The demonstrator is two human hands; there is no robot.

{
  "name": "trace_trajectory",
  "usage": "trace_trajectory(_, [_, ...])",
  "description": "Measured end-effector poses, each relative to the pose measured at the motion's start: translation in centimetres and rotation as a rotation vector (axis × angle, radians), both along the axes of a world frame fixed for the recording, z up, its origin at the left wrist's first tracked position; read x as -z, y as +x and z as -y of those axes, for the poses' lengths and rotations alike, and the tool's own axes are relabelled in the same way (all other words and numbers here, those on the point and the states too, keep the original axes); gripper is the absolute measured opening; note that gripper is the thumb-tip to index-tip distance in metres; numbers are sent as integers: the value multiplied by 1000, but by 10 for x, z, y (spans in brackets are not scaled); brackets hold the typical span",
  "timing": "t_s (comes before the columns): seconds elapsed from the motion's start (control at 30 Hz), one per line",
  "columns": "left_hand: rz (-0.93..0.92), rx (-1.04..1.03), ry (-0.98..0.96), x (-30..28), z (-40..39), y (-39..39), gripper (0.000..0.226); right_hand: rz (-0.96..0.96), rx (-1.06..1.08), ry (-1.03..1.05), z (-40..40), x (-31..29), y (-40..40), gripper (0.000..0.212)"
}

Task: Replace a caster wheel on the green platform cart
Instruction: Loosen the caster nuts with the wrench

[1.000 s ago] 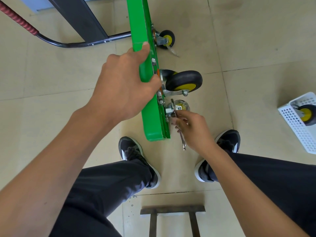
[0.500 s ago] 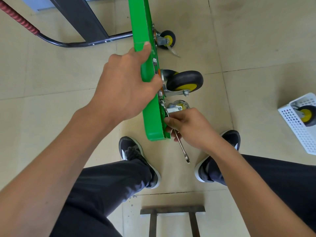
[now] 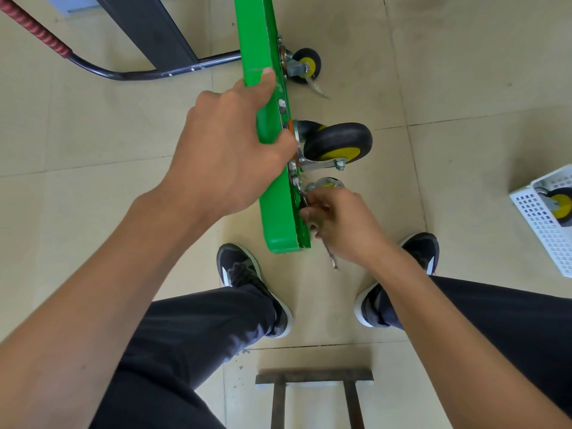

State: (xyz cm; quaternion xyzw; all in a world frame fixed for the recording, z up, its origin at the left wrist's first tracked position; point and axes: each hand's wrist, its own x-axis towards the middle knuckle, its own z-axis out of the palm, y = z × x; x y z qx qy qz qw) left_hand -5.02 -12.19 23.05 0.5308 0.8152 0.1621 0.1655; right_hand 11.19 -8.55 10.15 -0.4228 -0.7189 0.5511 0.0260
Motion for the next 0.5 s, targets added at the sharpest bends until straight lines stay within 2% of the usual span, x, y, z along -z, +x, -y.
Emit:
trace_trajectory(0.13, [7,-6,-5,1,0,0,72,-9,-26,377,-5,18,1,10])
trace_trajectory(0.3, [19,-11,-4,0,0,0,73,-43,-30,522,-5,28,2,14])
trace_trajectory(0.4, [34,-14,-2,0,0,0,72,-45,-4,453,1,30,8,11])
trace_trajectory(0.5, [36,-16,-4,0,1,1,71,-44,87,198,7,26,19,16])
